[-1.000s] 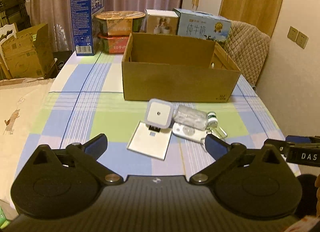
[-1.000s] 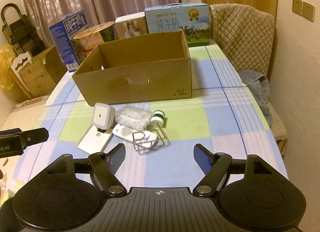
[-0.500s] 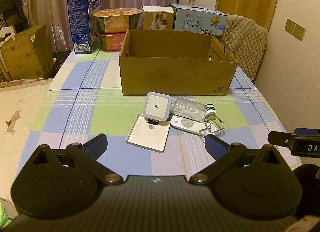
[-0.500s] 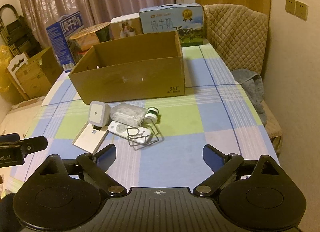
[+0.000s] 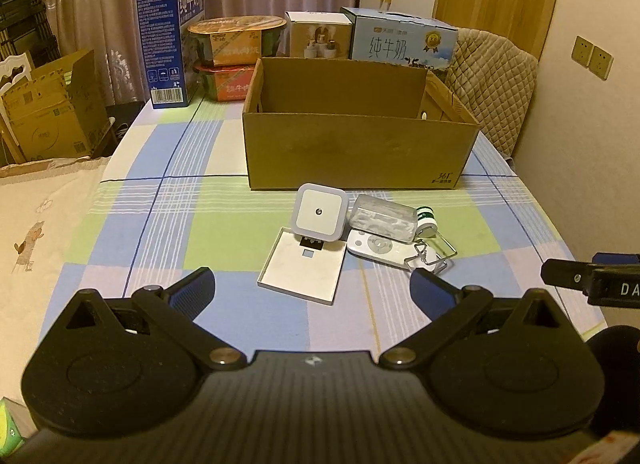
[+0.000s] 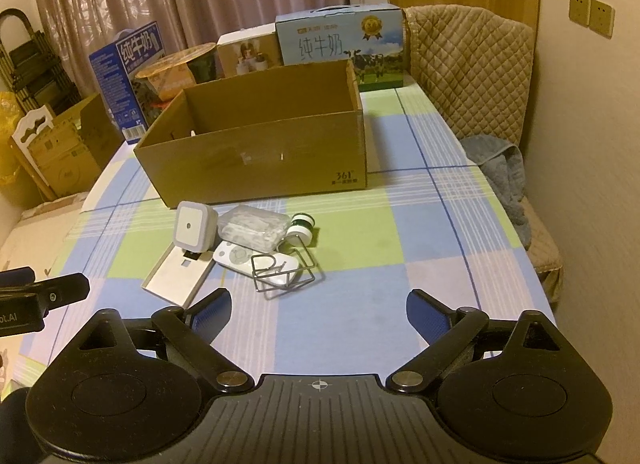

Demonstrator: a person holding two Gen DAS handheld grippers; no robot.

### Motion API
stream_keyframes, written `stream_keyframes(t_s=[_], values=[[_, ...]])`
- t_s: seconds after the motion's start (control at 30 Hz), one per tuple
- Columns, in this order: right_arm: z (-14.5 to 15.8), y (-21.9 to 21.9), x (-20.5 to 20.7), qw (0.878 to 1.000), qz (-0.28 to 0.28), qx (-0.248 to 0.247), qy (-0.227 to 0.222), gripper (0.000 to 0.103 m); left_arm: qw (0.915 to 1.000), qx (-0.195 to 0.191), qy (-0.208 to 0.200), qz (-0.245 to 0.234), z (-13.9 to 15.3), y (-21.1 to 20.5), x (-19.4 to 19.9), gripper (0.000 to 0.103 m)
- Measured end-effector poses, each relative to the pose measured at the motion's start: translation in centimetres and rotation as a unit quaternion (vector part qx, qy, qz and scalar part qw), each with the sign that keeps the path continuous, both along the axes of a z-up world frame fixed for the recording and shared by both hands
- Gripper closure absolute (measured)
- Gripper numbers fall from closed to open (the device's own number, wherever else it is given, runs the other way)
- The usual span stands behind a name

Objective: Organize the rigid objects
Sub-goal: 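Withdraw both tools from the box back over the remaining items on the table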

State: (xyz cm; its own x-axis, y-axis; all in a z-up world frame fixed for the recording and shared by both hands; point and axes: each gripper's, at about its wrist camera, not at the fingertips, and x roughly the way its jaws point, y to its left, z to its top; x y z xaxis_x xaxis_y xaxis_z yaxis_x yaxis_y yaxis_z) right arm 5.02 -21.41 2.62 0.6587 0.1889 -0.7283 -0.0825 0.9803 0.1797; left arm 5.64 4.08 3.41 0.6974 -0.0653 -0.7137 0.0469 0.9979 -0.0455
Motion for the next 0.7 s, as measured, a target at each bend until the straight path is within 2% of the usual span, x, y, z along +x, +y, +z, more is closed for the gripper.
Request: stream_keyframes(t_s=[0.7], values=[[-2.0, 0.2, 1.4, 1.0, 0.013, 0.019, 0.003, 0.011, 0.9998, 0.006, 0.02, -0.009, -2.8, 0.9, 2.1, 0.001]])
